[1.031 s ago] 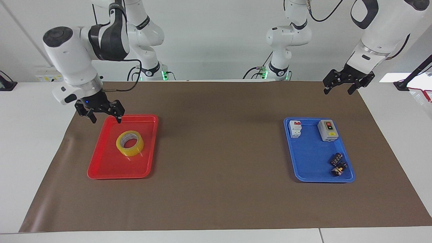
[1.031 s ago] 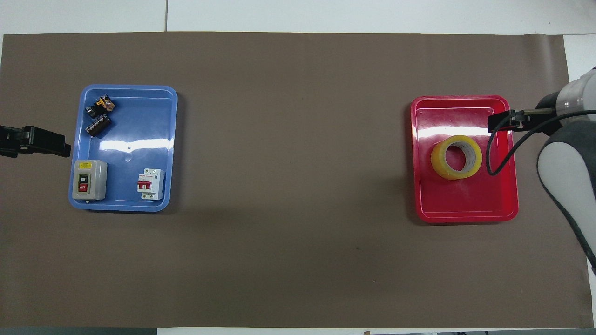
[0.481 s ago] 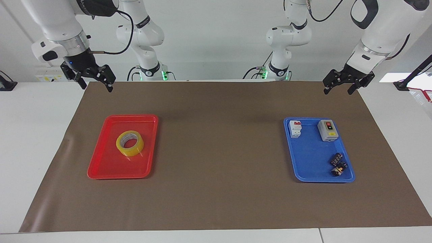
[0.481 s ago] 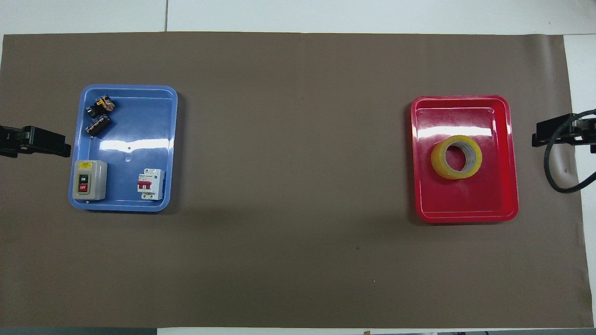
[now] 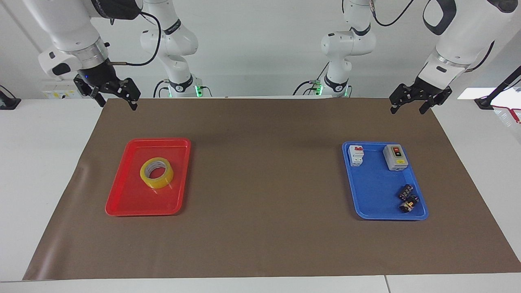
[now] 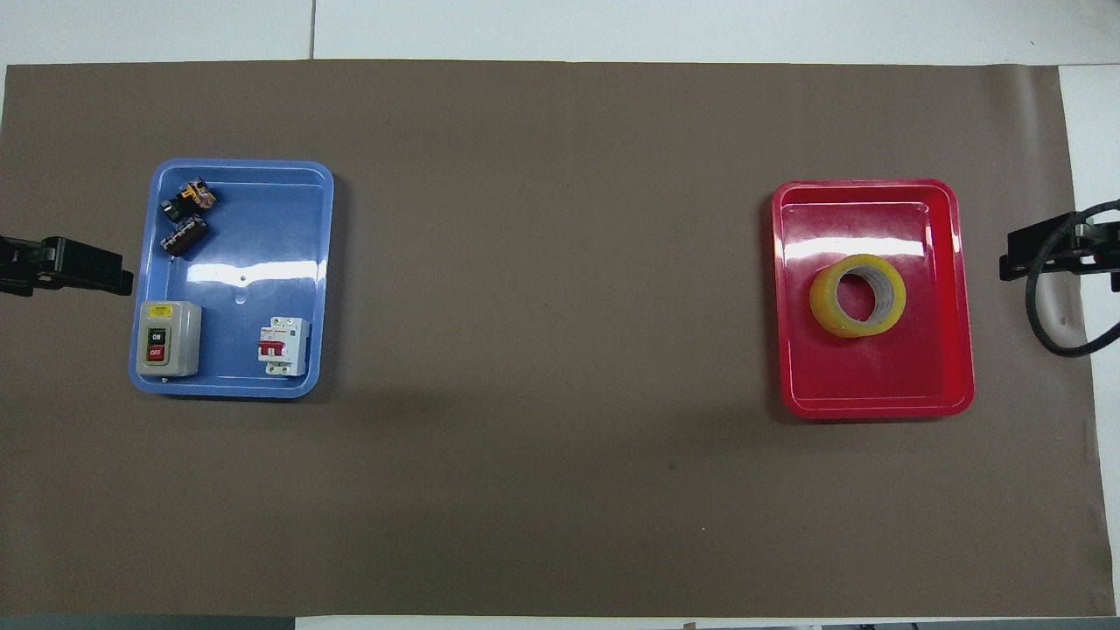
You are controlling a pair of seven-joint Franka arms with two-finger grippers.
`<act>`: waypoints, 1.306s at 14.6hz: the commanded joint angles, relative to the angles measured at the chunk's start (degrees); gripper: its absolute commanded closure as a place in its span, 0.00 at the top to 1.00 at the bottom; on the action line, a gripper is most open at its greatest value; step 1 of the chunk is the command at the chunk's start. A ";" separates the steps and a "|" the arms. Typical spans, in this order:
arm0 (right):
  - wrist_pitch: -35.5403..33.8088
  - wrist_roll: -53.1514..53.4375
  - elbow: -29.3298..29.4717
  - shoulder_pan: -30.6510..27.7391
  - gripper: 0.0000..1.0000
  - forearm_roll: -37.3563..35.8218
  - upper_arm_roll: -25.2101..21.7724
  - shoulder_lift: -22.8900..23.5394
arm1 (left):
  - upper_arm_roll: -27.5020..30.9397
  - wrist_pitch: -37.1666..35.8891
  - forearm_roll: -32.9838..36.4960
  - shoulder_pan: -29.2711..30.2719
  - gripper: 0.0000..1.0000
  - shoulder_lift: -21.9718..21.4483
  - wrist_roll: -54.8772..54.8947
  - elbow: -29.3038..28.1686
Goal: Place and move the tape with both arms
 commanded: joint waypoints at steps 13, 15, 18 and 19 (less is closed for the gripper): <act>0.00 -5.15 1.73 0.52 1.00 -0.84 0.11 1.76 | -0.03 0.73 -0.77 0.36 1.00 -1.22 0.93 -1.52; -0.09 -4.89 2.16 0.60 1.00 -0.67 0.20 1.84 | -0.03 0.73 -0.77 0.45 1.00 -1.22 0.93 -1.44; -0.18 -4.98 2.69 0.78 1.00 -0.93 0.20 2.11 | -0.03 0.73 -0.77 0.37 1.00 -1.13 0.93 -1.44; -0.09 -5.06 2.69 0.87 1.00 -0.93 0.20 2.11 | -0.03 0.73 -0.77 0.45 1.00 -1.22 0.93 -1.44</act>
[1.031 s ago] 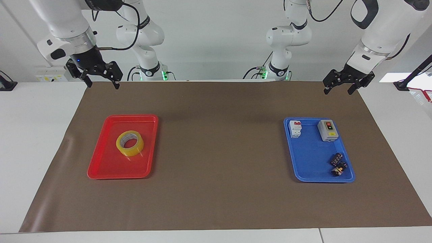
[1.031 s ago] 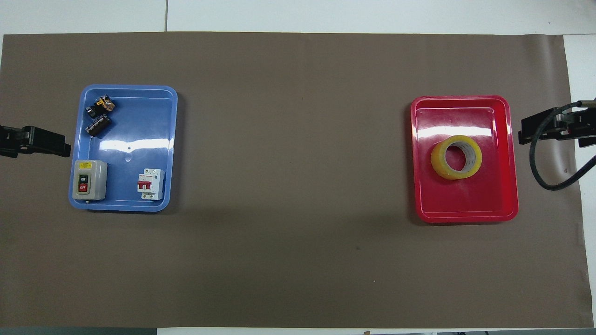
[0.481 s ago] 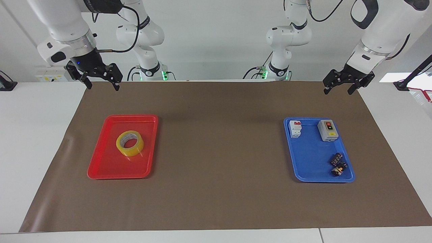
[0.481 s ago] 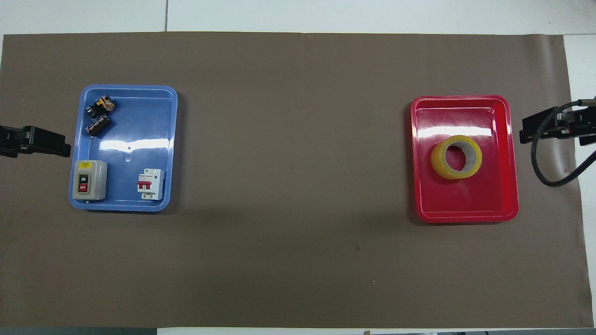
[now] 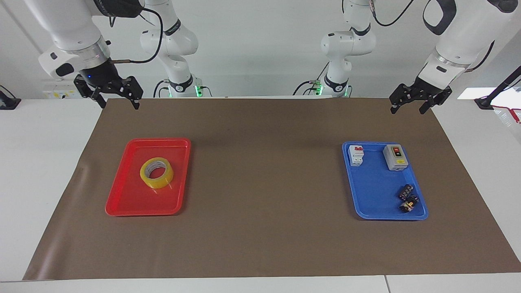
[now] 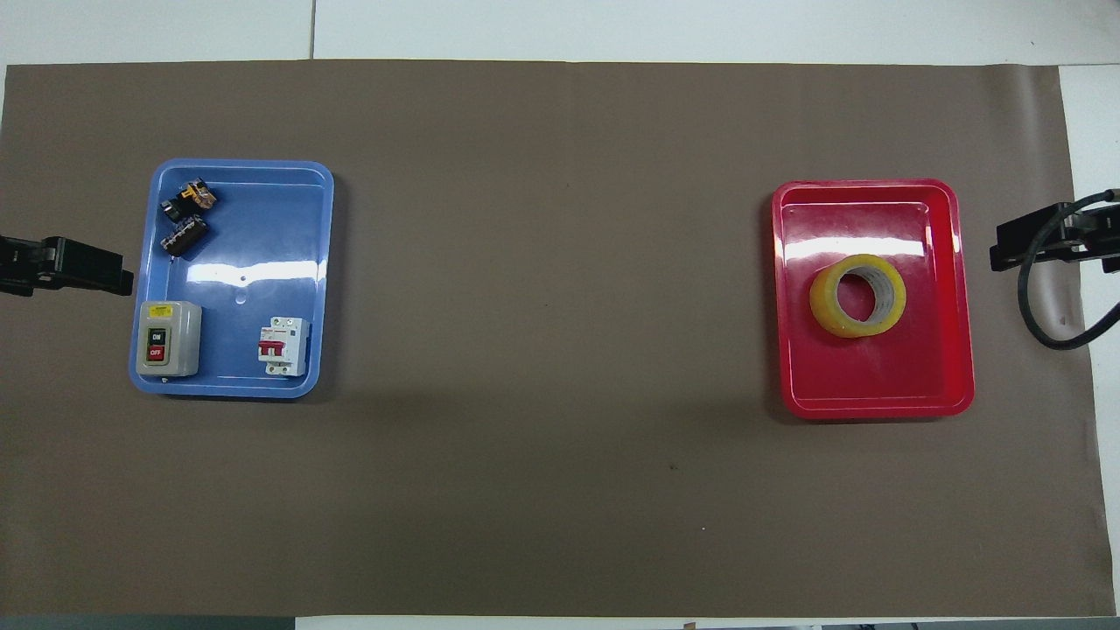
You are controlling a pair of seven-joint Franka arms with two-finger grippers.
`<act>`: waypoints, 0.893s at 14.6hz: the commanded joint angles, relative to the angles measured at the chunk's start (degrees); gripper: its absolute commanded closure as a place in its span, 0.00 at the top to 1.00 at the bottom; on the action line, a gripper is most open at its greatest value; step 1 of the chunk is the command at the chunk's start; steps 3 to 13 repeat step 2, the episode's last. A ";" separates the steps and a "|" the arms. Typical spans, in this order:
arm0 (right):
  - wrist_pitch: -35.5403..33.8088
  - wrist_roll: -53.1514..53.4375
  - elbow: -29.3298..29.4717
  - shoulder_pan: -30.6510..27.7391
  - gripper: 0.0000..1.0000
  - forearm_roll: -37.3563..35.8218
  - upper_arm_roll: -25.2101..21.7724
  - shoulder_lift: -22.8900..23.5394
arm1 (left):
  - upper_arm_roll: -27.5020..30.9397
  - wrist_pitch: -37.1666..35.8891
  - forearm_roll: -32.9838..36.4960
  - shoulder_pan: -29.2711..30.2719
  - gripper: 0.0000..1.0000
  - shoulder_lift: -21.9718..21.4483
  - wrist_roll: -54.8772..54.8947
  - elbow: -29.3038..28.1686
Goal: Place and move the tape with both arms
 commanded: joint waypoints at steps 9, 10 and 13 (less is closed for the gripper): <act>0.13 -1.18 0.35 -0.11 1.00 -0.65 0.34 0.10 | -0.03 0.74 -0.77 0.36 1.00 -1.22 0.93 -1.44; 0.13 -1.18 0.35 -0.11 1.00 -0.65 0.34 0.10 | -0.03 0.74 -0.77 0.36 1.00 -1.22 0.93 -1.44; 0.13 -1.18 0.35 -0.11 1.00 -0.65 0.34 0.10 | -0.03 0.74 -0.77 0.36 1.00 -1.22 0.93 -1.44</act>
